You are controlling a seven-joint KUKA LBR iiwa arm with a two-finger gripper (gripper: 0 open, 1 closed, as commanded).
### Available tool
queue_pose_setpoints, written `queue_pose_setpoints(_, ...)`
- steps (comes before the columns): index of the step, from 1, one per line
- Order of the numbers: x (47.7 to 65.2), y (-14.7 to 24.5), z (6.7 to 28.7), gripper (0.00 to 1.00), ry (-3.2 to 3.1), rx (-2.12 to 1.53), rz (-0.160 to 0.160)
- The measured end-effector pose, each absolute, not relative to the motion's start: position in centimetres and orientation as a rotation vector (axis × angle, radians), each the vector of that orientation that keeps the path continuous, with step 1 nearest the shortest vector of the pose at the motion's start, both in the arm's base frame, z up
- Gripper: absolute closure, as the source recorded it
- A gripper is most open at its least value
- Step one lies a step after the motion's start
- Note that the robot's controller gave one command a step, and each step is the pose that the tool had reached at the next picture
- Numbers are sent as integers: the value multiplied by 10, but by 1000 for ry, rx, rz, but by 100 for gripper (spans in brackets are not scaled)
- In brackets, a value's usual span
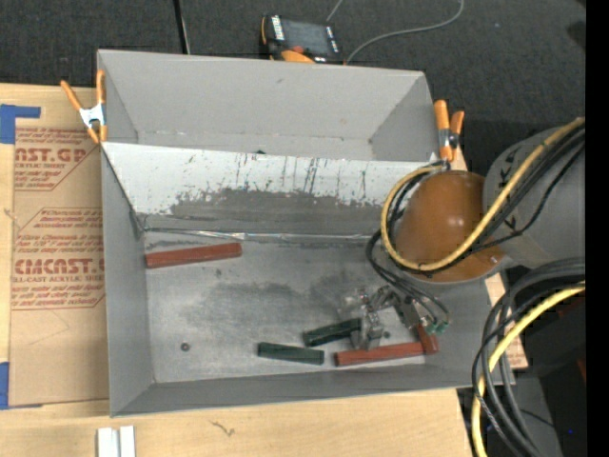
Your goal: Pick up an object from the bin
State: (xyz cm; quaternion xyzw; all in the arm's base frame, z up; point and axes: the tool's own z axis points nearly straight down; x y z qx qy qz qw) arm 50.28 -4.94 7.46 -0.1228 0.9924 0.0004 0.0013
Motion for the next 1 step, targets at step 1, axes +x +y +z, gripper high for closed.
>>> queue_pose_setpoints(1, 560, -55, 257, 100, 3110, -348, -4)
